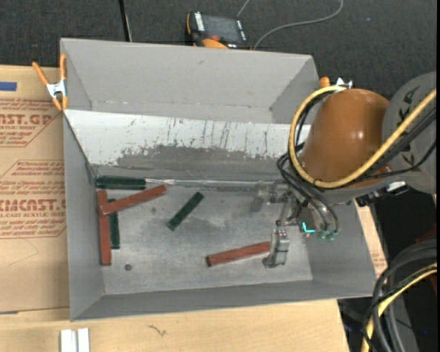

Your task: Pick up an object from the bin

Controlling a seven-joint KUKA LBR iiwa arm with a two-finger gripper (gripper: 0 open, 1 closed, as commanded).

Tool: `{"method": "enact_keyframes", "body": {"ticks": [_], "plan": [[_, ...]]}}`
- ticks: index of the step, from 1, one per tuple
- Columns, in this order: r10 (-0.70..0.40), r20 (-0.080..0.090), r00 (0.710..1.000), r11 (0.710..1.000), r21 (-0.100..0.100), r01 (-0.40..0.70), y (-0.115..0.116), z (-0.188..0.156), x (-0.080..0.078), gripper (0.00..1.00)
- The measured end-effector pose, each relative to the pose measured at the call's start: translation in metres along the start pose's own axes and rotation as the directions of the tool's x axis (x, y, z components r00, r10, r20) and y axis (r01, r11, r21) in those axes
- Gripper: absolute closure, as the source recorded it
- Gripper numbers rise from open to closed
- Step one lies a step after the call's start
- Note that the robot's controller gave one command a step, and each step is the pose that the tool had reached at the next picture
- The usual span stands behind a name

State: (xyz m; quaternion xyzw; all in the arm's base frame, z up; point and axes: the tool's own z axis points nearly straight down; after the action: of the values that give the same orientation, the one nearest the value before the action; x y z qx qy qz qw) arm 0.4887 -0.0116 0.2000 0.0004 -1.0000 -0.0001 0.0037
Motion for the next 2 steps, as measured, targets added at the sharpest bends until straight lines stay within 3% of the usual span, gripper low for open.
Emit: {"method": "enact_keyframes", "body": {"ticks": [1,2], "plan": [[-0.035,0.019,0.999,0.999,0.001,0.035,-0.008,0.132,0.005,0.00],[0.155,0.008,0.988,0.988,-0.002,-0.155,-0.007,0.100,0.007,0.00]]}}
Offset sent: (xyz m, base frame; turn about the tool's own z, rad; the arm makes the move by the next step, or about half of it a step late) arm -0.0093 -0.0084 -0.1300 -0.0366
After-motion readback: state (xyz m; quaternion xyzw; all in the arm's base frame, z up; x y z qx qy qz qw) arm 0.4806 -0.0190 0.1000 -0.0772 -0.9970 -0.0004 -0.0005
